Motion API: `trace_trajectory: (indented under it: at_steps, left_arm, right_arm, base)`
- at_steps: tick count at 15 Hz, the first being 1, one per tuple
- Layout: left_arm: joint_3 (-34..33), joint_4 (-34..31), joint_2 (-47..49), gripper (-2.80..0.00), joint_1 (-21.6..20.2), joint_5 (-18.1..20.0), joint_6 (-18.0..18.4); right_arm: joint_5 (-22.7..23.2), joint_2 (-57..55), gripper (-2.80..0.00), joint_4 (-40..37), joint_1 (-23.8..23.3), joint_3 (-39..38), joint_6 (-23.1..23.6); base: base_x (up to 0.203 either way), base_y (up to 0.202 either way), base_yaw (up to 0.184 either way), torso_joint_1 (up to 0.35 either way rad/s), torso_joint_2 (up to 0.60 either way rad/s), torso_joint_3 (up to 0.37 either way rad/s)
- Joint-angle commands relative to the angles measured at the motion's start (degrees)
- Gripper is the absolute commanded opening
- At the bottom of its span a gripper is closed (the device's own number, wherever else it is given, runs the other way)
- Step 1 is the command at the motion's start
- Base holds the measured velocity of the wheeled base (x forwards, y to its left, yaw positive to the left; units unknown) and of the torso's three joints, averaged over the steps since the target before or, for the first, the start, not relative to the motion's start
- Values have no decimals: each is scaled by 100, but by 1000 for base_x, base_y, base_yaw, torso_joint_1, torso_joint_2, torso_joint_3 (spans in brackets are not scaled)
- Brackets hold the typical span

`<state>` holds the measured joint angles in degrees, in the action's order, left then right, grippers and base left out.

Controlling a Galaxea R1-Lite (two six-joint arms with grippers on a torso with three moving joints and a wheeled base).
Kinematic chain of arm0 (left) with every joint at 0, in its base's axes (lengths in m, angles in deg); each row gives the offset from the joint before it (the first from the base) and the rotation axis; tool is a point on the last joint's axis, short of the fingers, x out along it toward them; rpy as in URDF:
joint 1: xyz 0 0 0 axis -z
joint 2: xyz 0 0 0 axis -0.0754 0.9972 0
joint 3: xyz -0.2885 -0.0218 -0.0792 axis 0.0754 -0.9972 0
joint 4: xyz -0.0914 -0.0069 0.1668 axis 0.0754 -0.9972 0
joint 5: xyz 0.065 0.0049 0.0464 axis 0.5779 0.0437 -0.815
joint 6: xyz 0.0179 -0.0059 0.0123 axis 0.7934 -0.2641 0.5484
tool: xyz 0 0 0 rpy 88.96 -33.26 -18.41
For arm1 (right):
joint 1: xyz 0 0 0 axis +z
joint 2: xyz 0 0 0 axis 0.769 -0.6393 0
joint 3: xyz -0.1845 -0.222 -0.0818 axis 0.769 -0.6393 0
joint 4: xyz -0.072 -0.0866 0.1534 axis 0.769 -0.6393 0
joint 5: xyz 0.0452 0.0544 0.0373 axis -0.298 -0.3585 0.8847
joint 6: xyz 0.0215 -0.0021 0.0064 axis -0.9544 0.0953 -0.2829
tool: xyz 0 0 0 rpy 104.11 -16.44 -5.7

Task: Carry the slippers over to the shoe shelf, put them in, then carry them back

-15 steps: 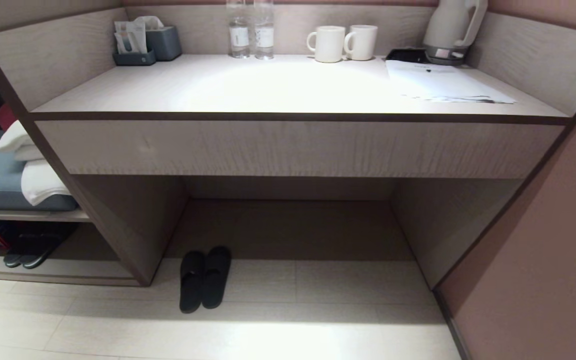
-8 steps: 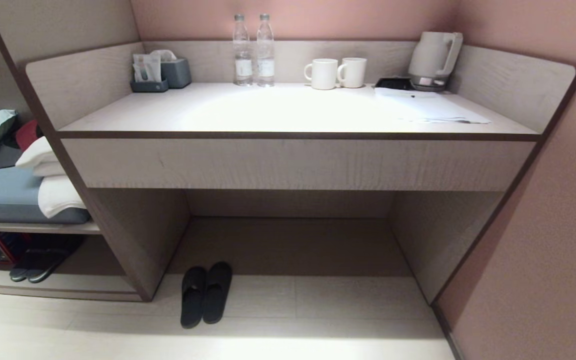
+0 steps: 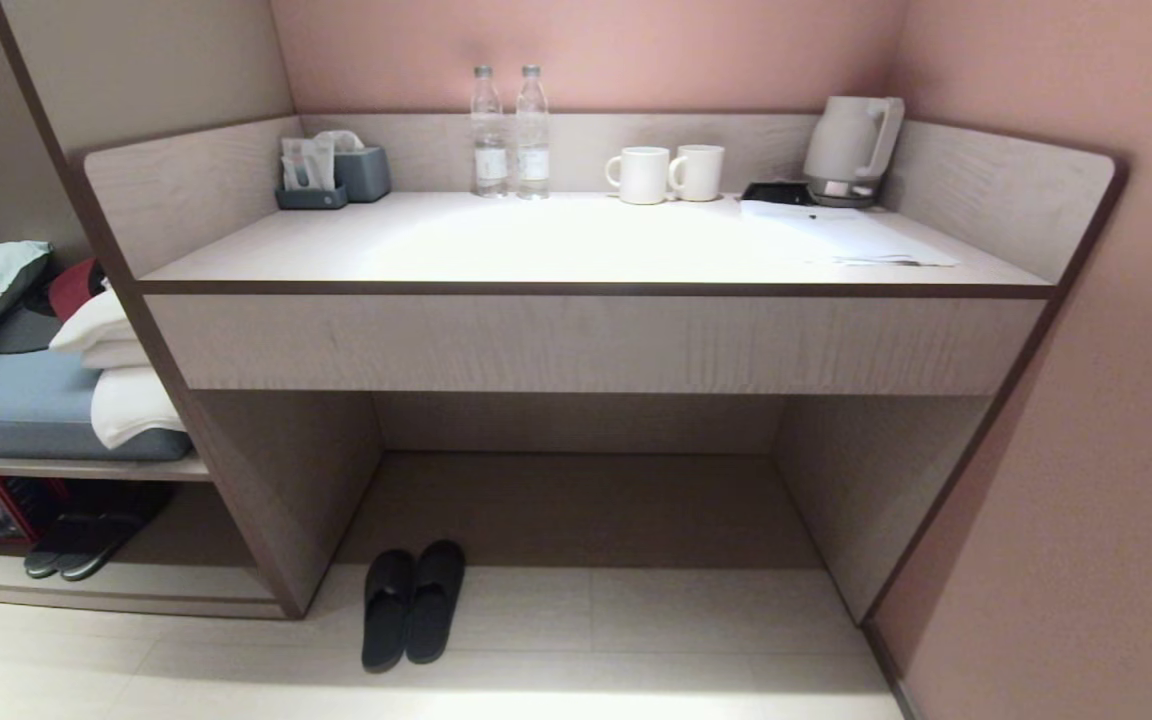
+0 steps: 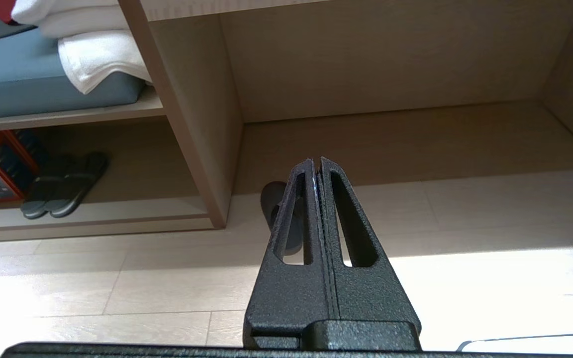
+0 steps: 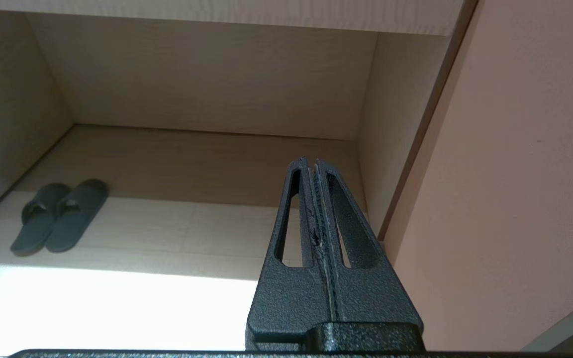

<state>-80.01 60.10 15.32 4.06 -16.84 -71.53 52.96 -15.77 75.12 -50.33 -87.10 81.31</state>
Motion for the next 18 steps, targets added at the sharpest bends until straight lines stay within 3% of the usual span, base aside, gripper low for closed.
trace_trajectory:
  at_steps: [1, 18]
  left_arm:
    - [-2, 2, 0, -280, -8, -17, -18]
    - [-2, 2, 0, -280, -3, -21, -27]
  right_arm:
    - [2, 4, -280, 0, 7, 0, -1]
    - [-5, 4, -280, 0, -1, 0, -1]
  base:
    - [0, 0, 0, 0, 0, 0]
    - [0, 0, 0, 0, 0, 0]
